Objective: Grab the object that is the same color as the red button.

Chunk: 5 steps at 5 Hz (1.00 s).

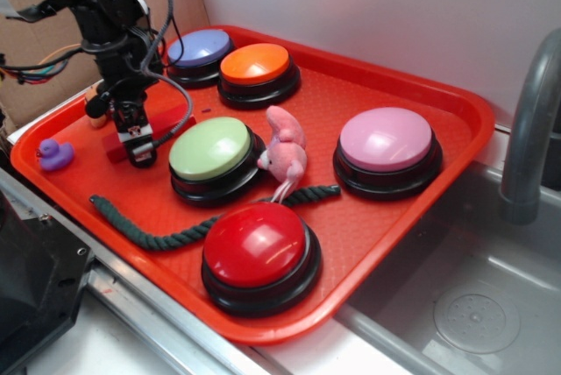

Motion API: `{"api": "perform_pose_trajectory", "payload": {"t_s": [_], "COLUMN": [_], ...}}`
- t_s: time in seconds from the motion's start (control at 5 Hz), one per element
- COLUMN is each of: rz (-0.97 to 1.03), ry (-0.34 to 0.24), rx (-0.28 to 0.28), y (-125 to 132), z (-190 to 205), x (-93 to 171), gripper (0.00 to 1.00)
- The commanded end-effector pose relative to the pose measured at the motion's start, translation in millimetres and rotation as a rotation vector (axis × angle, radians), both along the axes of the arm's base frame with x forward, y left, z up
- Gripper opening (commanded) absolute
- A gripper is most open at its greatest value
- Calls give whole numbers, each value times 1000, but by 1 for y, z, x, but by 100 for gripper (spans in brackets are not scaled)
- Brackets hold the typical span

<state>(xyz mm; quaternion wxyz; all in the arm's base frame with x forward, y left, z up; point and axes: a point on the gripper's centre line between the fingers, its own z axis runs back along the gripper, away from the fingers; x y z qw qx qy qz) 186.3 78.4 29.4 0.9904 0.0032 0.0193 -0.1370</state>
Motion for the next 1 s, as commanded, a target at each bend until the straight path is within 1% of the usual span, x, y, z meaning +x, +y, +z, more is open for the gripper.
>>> {"api": "perform_pose_trajectory", "payload": {"t_s": [0.0,0.2,0.4,0.6,0.8], "rz": [184,247,304,409,465], "ry": [-78,-88,-107,-86,-62], "rx": [53,23,-24,56,59], "y": [-25,-61,-88,-101,-91], "z": [87,126,149,150,143], "x": [15,16,18,22,20], "gripper": [0,0,0,0,0]}}
